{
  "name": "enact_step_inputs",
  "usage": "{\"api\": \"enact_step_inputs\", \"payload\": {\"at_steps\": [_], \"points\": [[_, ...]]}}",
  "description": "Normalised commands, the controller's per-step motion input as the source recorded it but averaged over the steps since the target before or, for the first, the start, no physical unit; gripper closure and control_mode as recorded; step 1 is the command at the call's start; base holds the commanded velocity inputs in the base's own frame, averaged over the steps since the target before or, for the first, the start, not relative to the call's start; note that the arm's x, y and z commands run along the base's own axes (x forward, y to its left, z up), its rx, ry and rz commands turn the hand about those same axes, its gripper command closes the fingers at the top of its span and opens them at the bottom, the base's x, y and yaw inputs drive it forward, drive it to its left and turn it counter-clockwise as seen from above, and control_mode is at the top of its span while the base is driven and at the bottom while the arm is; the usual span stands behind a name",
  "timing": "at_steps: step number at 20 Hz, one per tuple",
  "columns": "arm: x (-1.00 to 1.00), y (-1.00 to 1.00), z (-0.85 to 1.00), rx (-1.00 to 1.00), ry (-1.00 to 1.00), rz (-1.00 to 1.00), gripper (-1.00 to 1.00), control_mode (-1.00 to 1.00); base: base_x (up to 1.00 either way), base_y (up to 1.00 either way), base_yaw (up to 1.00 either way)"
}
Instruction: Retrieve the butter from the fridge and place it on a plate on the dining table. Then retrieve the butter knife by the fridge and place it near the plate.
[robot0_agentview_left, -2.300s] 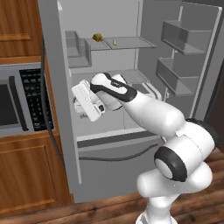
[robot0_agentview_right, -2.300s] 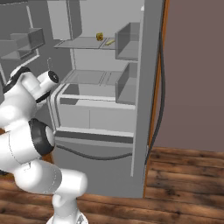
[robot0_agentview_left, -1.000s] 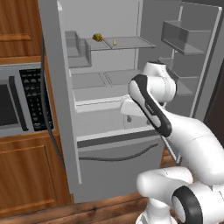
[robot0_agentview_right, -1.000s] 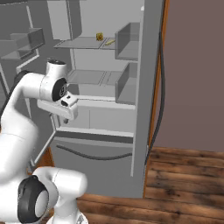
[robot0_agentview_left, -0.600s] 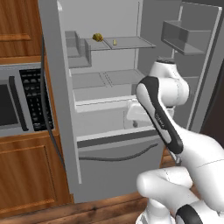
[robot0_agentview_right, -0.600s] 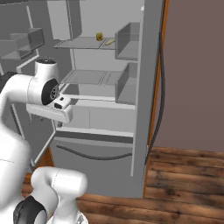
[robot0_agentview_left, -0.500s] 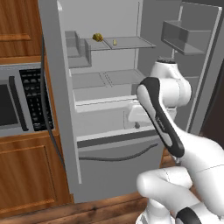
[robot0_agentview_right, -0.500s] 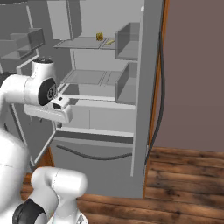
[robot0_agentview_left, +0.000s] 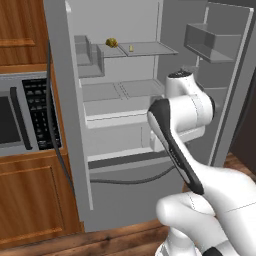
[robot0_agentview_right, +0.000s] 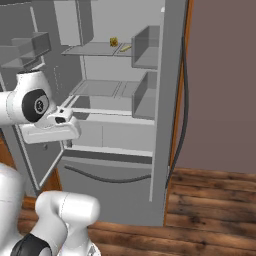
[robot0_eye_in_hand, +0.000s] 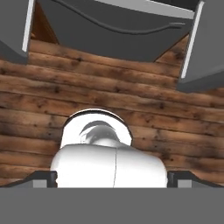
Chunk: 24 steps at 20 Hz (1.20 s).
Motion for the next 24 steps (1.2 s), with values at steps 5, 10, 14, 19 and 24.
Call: {"api": "enact_step_inputs", "payload": {"at_steps": [5, 10, 14, 19, 24], "points": [[0.02, -0.39, -0.26, 0.13, 0.02, -0.02, -1.0, -1.0, 0.0, 0.0, 0.0], [-0.02, -0.27, -0.2, 0.06, 0.0, -0.02, -1.0, -1.0, 0.0, 0.0, 0.0], [0.0, 0.0, 0.0, 0.0, 0.0, 0.0, -1.0, -1.0, 0.0, 0.0, 0.0], [0.02, 0.0, 0.0, 0.0, -0.02, 0.0, -1.0, -1.0, 0.0, 0.0, 0.0], [0.0, 0.0, 0.0, 0.0, 0.0, 0.0, -1.0, 1.0, 0.35, 0.03, -0.03]]}}
